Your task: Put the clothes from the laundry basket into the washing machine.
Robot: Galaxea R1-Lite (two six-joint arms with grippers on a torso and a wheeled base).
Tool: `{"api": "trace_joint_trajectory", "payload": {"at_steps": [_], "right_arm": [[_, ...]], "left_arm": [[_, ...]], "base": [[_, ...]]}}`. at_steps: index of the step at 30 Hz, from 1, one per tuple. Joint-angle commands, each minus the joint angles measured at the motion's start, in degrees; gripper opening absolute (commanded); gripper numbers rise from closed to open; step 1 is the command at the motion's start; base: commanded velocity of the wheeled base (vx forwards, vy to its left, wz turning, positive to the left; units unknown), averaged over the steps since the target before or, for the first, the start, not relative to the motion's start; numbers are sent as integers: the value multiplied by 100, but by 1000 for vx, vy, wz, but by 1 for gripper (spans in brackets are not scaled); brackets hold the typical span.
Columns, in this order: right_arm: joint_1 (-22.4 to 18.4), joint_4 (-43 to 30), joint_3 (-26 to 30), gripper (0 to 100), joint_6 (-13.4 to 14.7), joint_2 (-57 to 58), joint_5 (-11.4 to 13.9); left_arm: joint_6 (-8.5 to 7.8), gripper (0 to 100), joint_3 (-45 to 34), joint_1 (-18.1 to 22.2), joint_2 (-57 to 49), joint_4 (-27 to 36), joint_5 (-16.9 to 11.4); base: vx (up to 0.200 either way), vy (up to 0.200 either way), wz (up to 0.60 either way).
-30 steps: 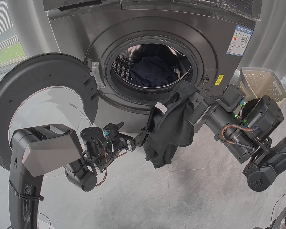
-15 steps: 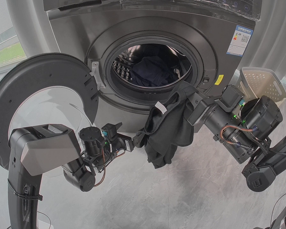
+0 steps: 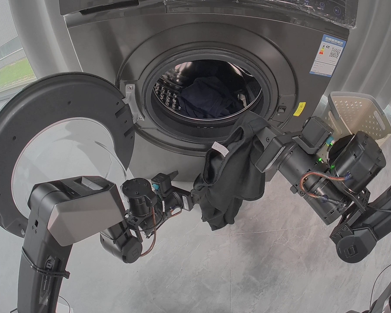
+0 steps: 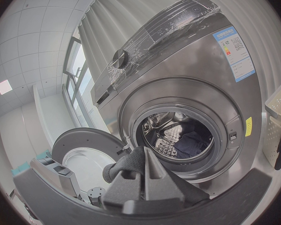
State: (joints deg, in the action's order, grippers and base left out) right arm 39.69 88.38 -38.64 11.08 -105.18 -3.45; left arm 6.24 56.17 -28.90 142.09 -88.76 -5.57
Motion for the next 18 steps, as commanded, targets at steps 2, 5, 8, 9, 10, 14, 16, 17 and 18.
{"api": "trace_joint_trajectory", "payload": {"at_steps": [2,5,8,9,10,14,16,17,18], "right_arm": [[12,4,15,0,8,-11,2],[12,4,15,0,8,-11,2],[12,4,15,0,8,-11,-7],[12,4,15,0,8,-11,-7],[12,4,24,0,17,-11,2],[12,4,24,0,17,-46,-7],[12,4,24,0,17,-55,-7],[12,4,24,0,17,-55,-7],[12,4,24,0,26,-55,-7]], "left_arm": [[9,100,421,-80,319,-1,12],[9,100,667,-80,451,8,56],[-9,100,895,-80,600,-1,65],[-9,100,957,-98,635,-1,65],[-9,100,992,-107,644,-1,74],[-9,100,1045,-159,653,-1,83],[-9,100,1053,-159,635,-1,91],[-9,0,1053,-159,618,-1,91],[0,0,1053,-159,600,-1,91]], "base": [[0,0,0],[0,0,0],[0,0,0],[0,0,0],[0,0,0],[0,0,0],[0,0,0],[0,0,0],[0,0,0]]}}
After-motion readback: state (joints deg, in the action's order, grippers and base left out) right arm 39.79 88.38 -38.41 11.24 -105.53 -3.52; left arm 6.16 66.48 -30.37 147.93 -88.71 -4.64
